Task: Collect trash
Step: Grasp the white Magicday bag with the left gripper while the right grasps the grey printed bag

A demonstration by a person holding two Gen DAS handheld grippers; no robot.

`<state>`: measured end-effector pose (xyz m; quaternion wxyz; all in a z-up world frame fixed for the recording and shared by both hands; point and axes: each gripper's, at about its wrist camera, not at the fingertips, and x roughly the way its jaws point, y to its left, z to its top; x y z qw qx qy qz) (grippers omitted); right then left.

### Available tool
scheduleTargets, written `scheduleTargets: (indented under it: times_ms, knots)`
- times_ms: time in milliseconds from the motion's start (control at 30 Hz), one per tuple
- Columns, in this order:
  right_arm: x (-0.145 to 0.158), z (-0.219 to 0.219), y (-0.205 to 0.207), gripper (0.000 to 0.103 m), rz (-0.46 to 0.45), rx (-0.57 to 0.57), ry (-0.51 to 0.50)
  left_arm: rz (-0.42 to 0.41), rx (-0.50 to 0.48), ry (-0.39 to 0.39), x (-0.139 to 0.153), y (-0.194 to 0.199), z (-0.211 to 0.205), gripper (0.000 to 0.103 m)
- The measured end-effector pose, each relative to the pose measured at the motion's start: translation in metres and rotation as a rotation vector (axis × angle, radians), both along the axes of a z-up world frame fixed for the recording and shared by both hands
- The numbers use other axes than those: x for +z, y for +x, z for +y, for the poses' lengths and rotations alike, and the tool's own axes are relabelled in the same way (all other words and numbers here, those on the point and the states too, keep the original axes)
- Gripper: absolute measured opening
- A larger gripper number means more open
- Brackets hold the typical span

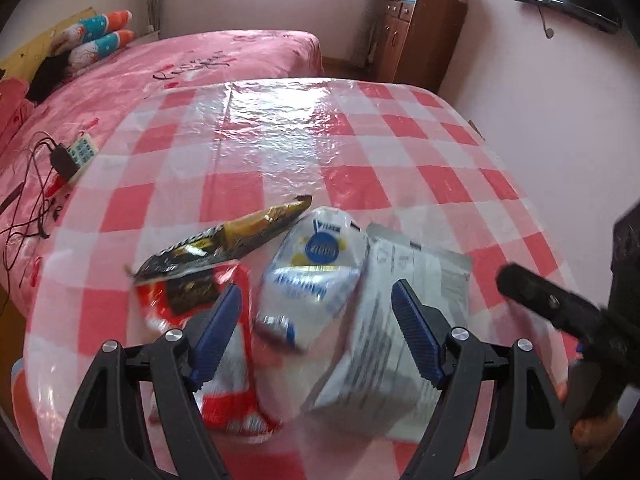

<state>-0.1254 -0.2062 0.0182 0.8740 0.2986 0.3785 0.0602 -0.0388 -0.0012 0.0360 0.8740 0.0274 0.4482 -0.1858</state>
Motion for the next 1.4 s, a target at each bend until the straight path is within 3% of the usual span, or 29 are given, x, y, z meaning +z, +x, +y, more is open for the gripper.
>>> scheduleTargets:
  times_ms: [167,433,733,800,967,1267,1400]
  knots:
    - [-0.002,-0.007,-0.001,0.089,-0.001,0.008,0.015,0.021,-0.013,0.042,-0.009,0.016,-0.013,0.078]
    - [-0.003,-0.012,-0.002,0.089,-0.002,0.030,0.035,0.027,-0.012,0.029,-0.017,0.028,-0.015,0.077]
    - [0.000,-0.007,-0.004,0.089,-0.014,0.079,0.035,0.066,0.036,-0.061,-0.024,0.029,-0.010,0.068]
    - [0.000,-0.004,-0.004,0.089,-0.013,0.093,0.028,0.076,0.047,-0.088,-0.025,0.027,-0.009,0.062]
    - [-0.001,0.004,-0.002,0.089,-0.005,0.125,0.025,0.086,0.080,-0.104,-0.025,0.019,-0.014,0.062]
    - [-0.003,-0.005,-0.006,0.089,-0.001,0.111,0.037,0.076,0.031,-0.066,-0.022,-0.007,-0.036,0.063]
    - [-0.003,-0.006,-0.009,0.089,-0.004,0.112,0.017,0.038,0.024,-0.015,-0.021,-0.006,-0.041,0.071]
